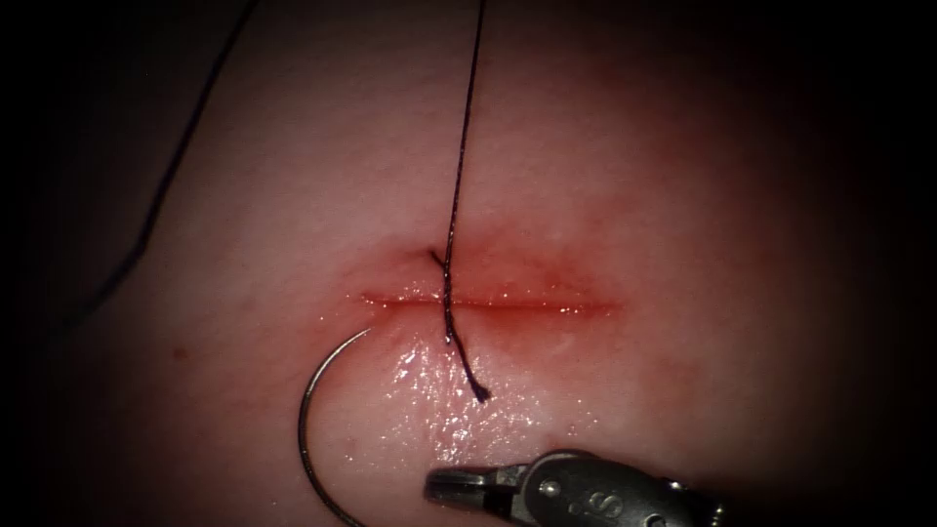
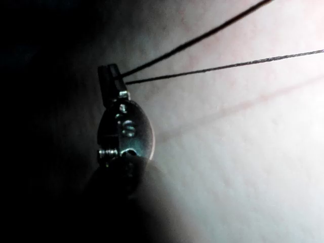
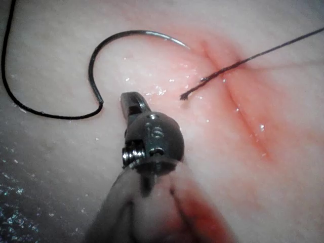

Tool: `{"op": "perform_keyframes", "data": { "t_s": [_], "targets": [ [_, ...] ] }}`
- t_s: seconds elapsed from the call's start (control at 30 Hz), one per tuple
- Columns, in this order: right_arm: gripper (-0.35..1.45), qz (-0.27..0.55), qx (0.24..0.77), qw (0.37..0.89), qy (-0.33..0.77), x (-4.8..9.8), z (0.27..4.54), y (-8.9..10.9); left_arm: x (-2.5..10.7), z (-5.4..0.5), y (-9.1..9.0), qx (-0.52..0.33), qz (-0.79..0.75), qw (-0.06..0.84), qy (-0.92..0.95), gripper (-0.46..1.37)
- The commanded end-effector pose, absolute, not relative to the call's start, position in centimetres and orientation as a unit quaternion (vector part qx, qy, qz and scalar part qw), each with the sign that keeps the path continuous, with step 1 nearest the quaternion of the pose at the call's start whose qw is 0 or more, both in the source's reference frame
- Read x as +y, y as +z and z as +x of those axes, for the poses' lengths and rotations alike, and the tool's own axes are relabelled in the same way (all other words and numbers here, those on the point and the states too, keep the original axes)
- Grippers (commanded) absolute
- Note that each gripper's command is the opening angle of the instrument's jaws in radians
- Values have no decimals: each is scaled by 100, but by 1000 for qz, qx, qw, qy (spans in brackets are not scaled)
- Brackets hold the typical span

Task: Wound Closure
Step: Pull the short tail down with the right gripper and the long end up with the left gripper to tighten

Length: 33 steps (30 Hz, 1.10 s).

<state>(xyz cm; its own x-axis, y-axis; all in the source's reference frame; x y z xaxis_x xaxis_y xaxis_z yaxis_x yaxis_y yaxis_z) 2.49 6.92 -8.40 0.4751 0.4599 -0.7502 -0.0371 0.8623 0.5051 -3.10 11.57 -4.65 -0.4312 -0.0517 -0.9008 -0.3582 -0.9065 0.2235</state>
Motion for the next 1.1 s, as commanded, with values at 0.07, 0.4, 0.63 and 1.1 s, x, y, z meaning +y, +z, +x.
{"op": "perform_keyframes", "data": {
  "t_s": [0.07, 0.4, 0.63, 1.1],
  "targets": [
    [-35, 193, 538, 814, 105, 694, 242, -840, 1156, -311, -466, 190, -528, 95, 822, -35],
    [65, 116, 644, 756, 25, 697, 230, -843, 1148, -315, -469, 179, -539, 93, 818, -35],
    [124, 45, 686, 727, 5, 744, 223, -840, 1144, -313, -470, 174, -544, 91, 816, -35],
    [126, 35, 677, 735, -37, 749, 260, -795, 1146, -306, -476, 167, -548, 92, 814, -35]
  ]
}}
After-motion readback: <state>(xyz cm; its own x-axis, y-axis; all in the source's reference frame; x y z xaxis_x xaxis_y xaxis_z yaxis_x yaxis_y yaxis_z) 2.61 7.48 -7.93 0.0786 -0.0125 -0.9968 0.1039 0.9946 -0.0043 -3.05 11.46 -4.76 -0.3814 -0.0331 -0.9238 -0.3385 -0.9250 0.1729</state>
